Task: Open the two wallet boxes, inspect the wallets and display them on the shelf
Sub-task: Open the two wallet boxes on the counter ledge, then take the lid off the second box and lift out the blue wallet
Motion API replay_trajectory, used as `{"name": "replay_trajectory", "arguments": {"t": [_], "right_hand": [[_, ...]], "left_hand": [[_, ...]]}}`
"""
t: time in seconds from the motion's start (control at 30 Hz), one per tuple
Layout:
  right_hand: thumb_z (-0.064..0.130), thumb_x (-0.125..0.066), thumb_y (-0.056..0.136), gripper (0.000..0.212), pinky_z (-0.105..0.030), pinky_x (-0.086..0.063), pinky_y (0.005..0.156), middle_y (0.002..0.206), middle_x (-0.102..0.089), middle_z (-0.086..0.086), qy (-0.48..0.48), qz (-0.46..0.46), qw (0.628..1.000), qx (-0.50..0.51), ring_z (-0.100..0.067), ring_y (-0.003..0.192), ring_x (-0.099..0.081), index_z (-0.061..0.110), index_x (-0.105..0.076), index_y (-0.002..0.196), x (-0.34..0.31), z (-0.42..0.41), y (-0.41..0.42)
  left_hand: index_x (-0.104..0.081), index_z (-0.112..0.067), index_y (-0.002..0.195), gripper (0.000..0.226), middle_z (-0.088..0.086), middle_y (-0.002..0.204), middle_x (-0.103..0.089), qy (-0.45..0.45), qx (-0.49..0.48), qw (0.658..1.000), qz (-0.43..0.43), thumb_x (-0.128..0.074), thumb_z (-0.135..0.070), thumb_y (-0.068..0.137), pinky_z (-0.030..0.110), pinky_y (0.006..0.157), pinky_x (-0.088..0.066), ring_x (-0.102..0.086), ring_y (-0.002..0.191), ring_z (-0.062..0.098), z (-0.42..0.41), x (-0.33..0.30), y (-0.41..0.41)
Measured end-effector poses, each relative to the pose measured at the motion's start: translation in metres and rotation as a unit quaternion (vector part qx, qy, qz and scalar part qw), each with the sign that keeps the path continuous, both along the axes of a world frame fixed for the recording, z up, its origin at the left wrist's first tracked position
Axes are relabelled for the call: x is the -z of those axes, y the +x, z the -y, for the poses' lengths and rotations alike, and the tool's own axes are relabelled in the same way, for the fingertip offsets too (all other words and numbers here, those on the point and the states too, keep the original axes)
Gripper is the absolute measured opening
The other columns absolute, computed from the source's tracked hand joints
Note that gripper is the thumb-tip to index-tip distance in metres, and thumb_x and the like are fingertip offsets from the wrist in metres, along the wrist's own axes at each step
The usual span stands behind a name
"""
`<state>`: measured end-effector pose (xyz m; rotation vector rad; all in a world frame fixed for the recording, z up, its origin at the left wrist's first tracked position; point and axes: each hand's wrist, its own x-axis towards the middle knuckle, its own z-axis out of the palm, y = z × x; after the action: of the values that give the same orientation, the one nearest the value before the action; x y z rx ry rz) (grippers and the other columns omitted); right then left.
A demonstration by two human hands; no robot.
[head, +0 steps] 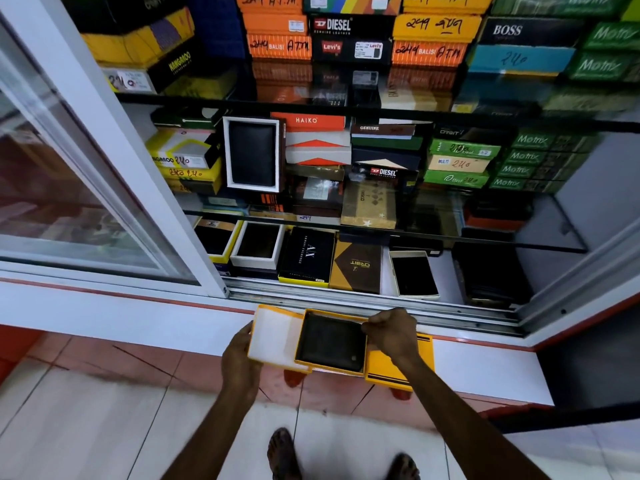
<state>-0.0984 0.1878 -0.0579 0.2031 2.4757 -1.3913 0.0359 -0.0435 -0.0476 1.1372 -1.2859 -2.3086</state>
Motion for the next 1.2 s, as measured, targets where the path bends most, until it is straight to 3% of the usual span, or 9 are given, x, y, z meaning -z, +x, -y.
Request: {"name": "replay_trajectory", "arguments": {"t": [0.23,0.33,0.53,0.6,0.7,0.87,1.0,1.1,1.2], "right_hand": [[0.022,-0.081,0.054,0.015,-0.051,-0.062,0.071,0.068,-0.077,-0.009,-0.057,0.024,0.998,0.030,-0.029,0.065,-0.075,0.033,-0.071,0.048,0.032,0.028,0.008],[0.006,-0.082,0.065,0.025,-0.047,-0.063,0.069,0.069,-0.077,-0.009,-0.075,-0.002,0.997,0.036,-0.024,0.064,-0.075,0.026,-0.073,0.056,0.016,0.041,0.020],[-0.023,-0.068,0.073,0.025,-0.014,-0.052,0.043,0.047,-0.059,0.003,-0.115,-0.023,0.993,0.034,-0.001,0.041,-0.060,0.000,-0.069,0.065,0.000,0.048,0.031],[-0.020,-0.070,0.073,0.021,-0.010,-0.050,0.045,0.053,-0.062,0.000,-0.114,-0.038,0.993,0.011,0.003,0.044,-0.063,0.000,-0.069,0.069,-0.006,0.042,0.031],[-0.010,-0.075,0.074,0.009,-0.016,-0.053,0.050,0.064,-0.069,-0.003,-0.083,-0.072,0.994,-0.009,0.006,0.049,-0.066,-0.003,-0.074,0.079,-0.016,0.020,0.024],[0.011,-0.074,0.081,0.006,-0.008,-0.047,0.064,0.084,-0.078,-0.001,0.074,-0.153,0.984,0.047,-0.015,0.075,-0.072,0.011,-0.078,0.085,-0.014,-0.056,0.019],[0.033,-0.059,0.093,0.031,-0.038,-0.051,0.087,0.091,-0.075,-0.014,0.088,-0.012,0.990,0.112,-0.032,0.088,-0.069,0.005,-0.072,0.096,0.001,-0.105,0.025],[0.050,-0.038,0.099,0.062,-0.053,-0.053,0.094,0.092,-0.073,-0.025,-0.030,0.131,0.987,0.089,-0.039,0.088,-0.069,-0.005,-0.068,0.096,0.013,-0.115,0.026],[0.057,-0.028,0.098,0.075,-0.042,-0.056,0.082,0.105,-0.069,-0.030,-0.109,0.190,0.971,0.093,-0.038,0.093,-0.067,-0.008,-0.066,0.104,0.004,-0.120,0.023]], "left_hand": [[-0.069,-0.013,0.102,0.021,0.010,0.108,-0.069,-0.164,0.052,0.980,0.101,-0.050,-0.018,0.096,0.039,0.090,-0.047,-0.059,0.109,0.030,-0.032,0.012,-0.015],[-0.069,-0.013,0.095,0.027,0.009,0.099,-0.071,-0.195,0.114,0.964,0.138,-0.047,-0.029,0.095,0.040,0.085,-0.048,-0.062,0.102,0.029,-0.030,0.008,-0.018],[-0.061,-0.017,0.078,0.031,0.004,0.081,-0.063,-0.203,0.132,0.957,0.161,-0.042,-0.030,0.098,0.031,0.072,-0.042,-0.057,0.084,0.020,-0.029,-0.011,-0.019],[-0.063,-0.018,0.080,0.028,0.005,0.086,-0.064,-0.227,0.132,0.952,0.157,-0.044,-0.029,0.098,0.034,0.079,-0.043,-0.058,0.091,0.025,-0.029,-0.011,-0.017],[-0.067,-0.008,0.113,0.026,0.002,0.106,-0.062,-0.344,0.128,0.918,0.149,-0.056,-0.023,0.094,0.038,0.094,-0.048,-0.057,0.104,0.021,-0.034,-0.016,-0.016],[-0.070,-0.014,0.102,0.015,-0.006,0.093,-0.064,-0.452,0.194,0.866,0.084,-0.063,-0.013,0.088,0.026,0.086,-0.053,-0.062,0.094,0.012,-0.074,-0.032,-0.030],[-0.067,-0.010,0.113,0.023,0.003,0.112,-0.071,-0.411,0.328,0.845,0.101,-0.058,-0.015,0.091,0.024,0.095,-0.049,-0.065,0.106,0.015,-0.119,-0.033,-0.046],[-0.063,-0.004,0.112,0.026,0.012,0.116,-0.068,-0.410,0.422,0.799,0.128,-0.056,-0.019,0.092,0.026,0.086,-0.048,-0.065,0.108,0.023,-0.150,-0.031,-0.059],[-0.059,-0.009,0.100,0.027,0.010,0.096,-0.065,-0.433,0.438,0.773,0.150,-0.062,-0.032,0.086,0.032,0.086,-0.049,-0.063,0.106,0.027,-0.168,-0.028,-0.072]]}}
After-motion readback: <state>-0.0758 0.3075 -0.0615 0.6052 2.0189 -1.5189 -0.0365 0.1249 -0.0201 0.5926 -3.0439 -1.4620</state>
